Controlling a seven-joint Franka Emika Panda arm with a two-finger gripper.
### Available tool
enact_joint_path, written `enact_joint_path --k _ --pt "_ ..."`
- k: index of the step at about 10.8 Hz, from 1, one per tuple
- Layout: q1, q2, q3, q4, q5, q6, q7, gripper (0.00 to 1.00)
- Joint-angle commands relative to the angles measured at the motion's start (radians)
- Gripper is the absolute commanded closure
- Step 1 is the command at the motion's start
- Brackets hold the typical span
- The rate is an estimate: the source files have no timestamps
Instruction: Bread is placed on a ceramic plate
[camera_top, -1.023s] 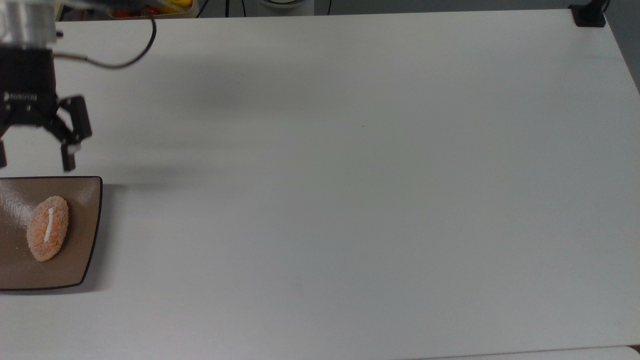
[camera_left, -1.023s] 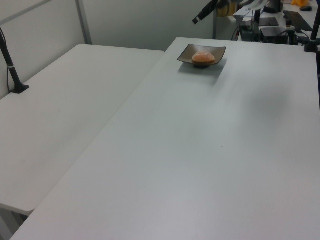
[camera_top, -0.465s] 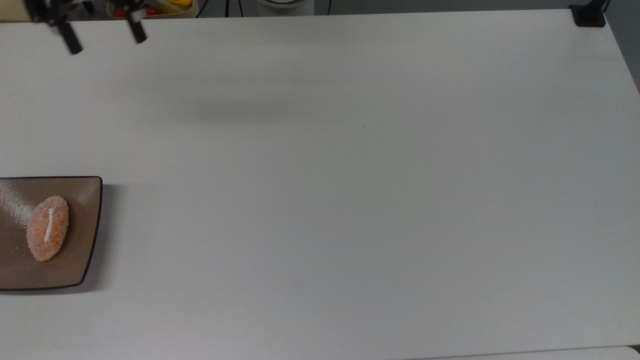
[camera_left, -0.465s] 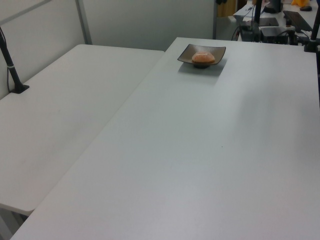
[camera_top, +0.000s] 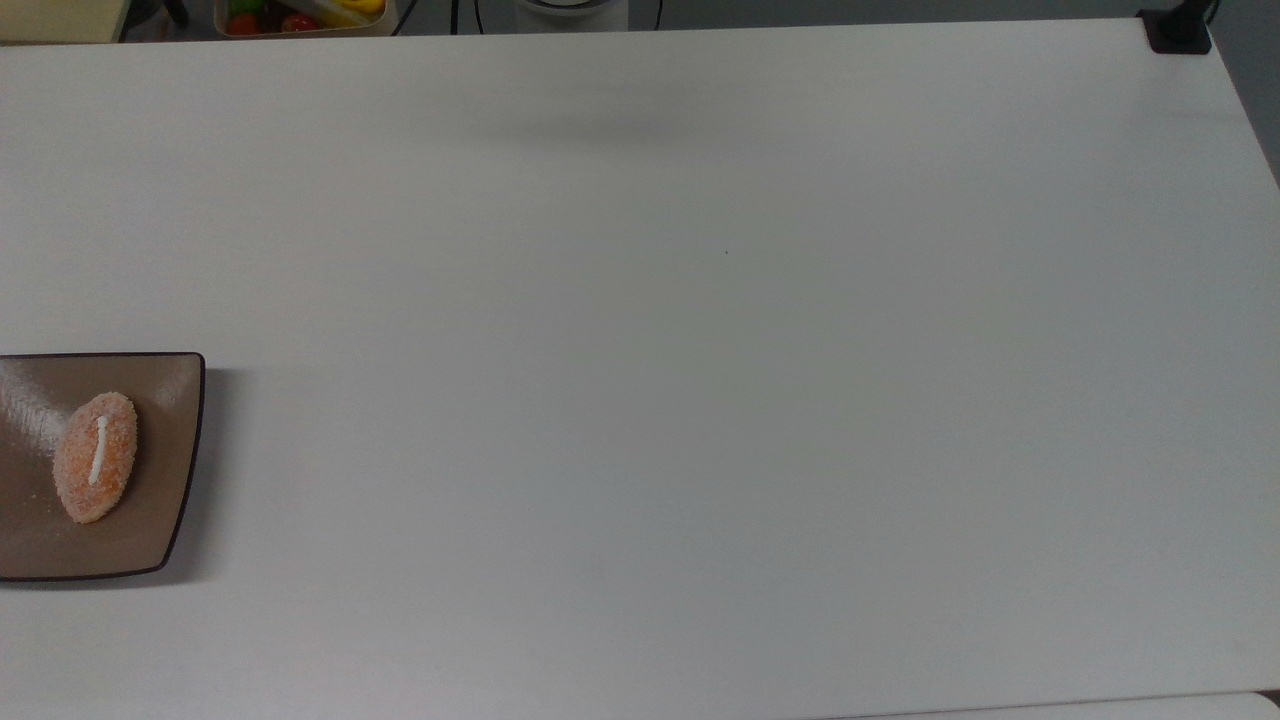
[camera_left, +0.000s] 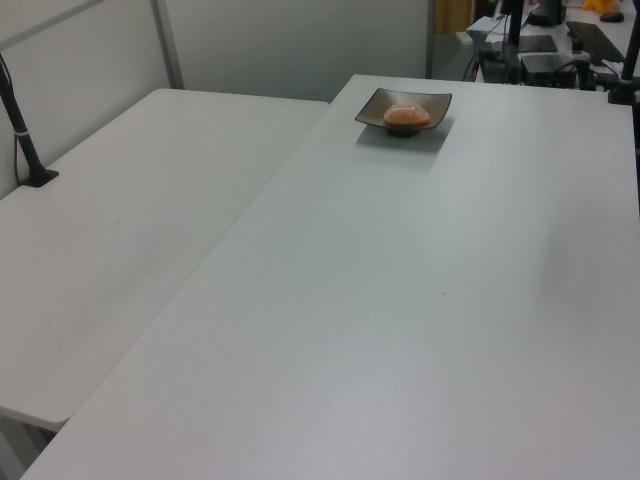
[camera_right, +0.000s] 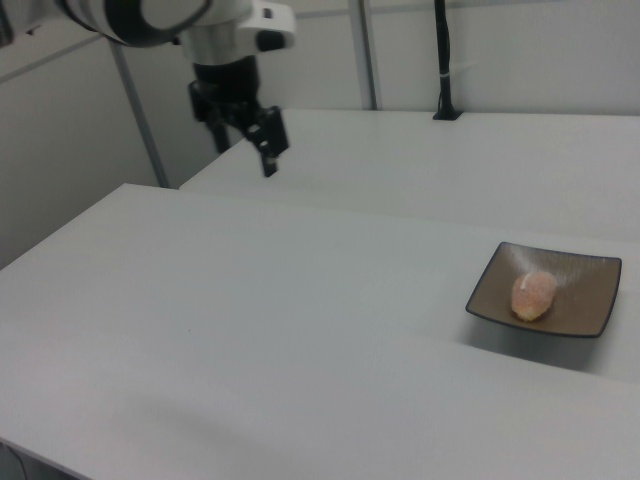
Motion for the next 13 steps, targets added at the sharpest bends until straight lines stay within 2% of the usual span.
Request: enact_joint_path --k 1,3,7,9,13 --pt "0.2 -0.041 -0.042 -0.04 -0.144 -0.109 0.205 0.0" --pt "0.28 -0.038 -0.04 -0.077 -0.179 -0.099 0.264 0.0" --pt "0.281 -0.029 -0.028 -0.165 -0.179 0.11 0.23 0.0" --pt "0.264 -0.011 -0.028 -0.166 -0.177 0.183 0.068 0.0" --pt "0.254 -0.006 -0.028 -0.163 -0.166 0.179 0.048 0.0"
